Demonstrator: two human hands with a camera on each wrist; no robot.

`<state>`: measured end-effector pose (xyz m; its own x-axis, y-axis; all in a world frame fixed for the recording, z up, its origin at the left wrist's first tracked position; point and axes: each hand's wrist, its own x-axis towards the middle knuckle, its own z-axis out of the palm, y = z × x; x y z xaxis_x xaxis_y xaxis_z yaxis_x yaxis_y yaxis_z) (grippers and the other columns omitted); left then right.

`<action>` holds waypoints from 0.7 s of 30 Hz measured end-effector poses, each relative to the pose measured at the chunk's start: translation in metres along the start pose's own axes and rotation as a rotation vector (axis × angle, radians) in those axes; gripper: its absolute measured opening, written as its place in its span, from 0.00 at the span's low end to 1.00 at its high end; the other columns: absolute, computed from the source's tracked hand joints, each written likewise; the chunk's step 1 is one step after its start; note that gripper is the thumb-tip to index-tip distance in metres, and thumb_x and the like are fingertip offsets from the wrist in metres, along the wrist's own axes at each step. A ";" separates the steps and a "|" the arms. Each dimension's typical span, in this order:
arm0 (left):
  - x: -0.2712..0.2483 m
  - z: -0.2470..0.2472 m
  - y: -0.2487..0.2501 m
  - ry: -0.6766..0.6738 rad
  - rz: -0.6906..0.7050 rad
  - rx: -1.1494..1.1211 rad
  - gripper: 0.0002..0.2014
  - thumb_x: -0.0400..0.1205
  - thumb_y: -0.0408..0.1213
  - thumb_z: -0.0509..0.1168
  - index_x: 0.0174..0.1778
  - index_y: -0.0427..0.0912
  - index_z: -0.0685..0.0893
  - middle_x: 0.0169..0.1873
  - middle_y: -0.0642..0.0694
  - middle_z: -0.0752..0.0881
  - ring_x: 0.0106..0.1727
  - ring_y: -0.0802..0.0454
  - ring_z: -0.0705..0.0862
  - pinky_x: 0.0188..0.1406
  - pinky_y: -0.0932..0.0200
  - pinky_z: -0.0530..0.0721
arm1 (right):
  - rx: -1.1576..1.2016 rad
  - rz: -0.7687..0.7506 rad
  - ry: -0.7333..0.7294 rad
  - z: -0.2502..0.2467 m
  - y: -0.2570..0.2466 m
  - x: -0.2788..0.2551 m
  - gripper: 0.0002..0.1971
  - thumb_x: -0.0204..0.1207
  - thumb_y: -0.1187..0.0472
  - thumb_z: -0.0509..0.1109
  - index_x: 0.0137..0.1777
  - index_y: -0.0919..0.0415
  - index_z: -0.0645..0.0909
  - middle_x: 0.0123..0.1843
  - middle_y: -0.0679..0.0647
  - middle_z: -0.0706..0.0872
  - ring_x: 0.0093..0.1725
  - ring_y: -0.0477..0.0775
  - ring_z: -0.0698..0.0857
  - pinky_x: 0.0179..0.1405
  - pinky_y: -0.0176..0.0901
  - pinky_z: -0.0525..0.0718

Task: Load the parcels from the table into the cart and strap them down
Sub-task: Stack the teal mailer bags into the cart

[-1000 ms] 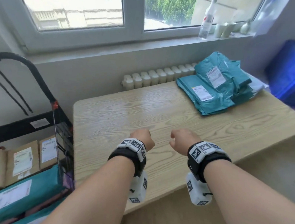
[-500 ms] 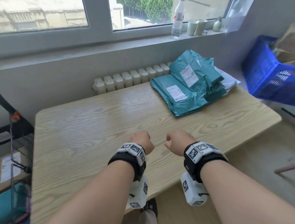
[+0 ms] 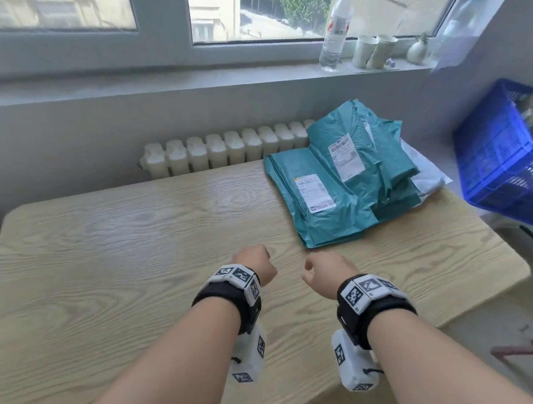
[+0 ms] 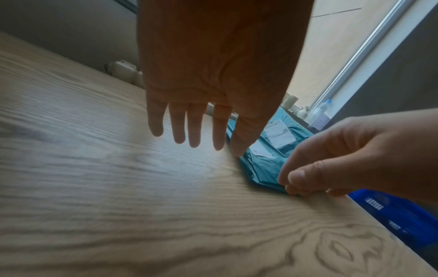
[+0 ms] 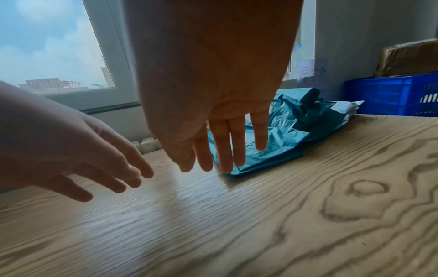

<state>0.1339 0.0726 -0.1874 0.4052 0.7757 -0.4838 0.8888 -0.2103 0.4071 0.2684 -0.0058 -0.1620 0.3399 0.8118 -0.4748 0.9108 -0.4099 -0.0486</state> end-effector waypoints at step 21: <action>0.117 -0.034 0.061 0.064 -0.169 -0.296 0.22 0.81 0.40 0.66 0.71 0.39 0.75 0.66 0.41 0.81 0.66 0.43 0.80 0.64 0.52 0.79 | 0.147 0.000 0.116 -0.064 0.075 0.131 0.18 0.82 0.52 0.62 0.70 0.55 0.76 0.68 0.57 0.77 0.68 0.58 0.77 0.65 0.50 0.77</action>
<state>0.2277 0.1708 -0.1927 0.2348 0.8229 -0.5175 0.8377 0.0987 0.5371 0.3964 0.0961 -0.1718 0.3727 0.8508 -0.3705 0.8696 -0.4596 -0.1806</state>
